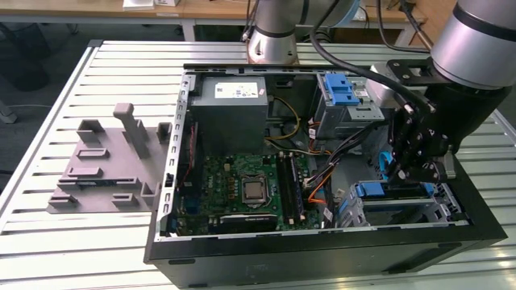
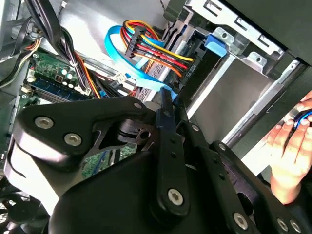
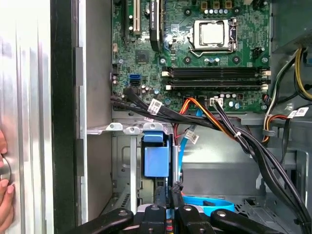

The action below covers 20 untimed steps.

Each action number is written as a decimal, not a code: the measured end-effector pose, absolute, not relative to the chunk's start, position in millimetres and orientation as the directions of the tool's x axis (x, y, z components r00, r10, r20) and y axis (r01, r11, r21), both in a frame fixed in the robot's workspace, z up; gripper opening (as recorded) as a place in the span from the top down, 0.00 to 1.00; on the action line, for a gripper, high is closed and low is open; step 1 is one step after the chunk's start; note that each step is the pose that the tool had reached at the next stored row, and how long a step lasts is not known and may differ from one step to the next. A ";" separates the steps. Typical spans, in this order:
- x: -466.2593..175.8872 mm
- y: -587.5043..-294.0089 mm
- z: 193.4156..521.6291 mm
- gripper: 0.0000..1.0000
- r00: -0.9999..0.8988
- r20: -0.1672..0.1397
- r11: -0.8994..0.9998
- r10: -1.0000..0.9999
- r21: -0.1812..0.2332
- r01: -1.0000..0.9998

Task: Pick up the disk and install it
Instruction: 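Insert the second disk wire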

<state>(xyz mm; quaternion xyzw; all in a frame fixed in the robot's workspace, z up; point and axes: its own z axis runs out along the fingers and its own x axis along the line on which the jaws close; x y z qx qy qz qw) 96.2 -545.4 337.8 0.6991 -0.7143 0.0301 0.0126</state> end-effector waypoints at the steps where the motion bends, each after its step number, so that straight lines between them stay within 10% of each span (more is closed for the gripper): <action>1: 96.1 -545.8 337.6 0.84 -0.022 0.060 0.020 -0.998 -0.028 -0.999; 20: 95.9 -548.7 334.6 0.84 -0.016 0.056 0.014 -0.998 -0.033 -0.999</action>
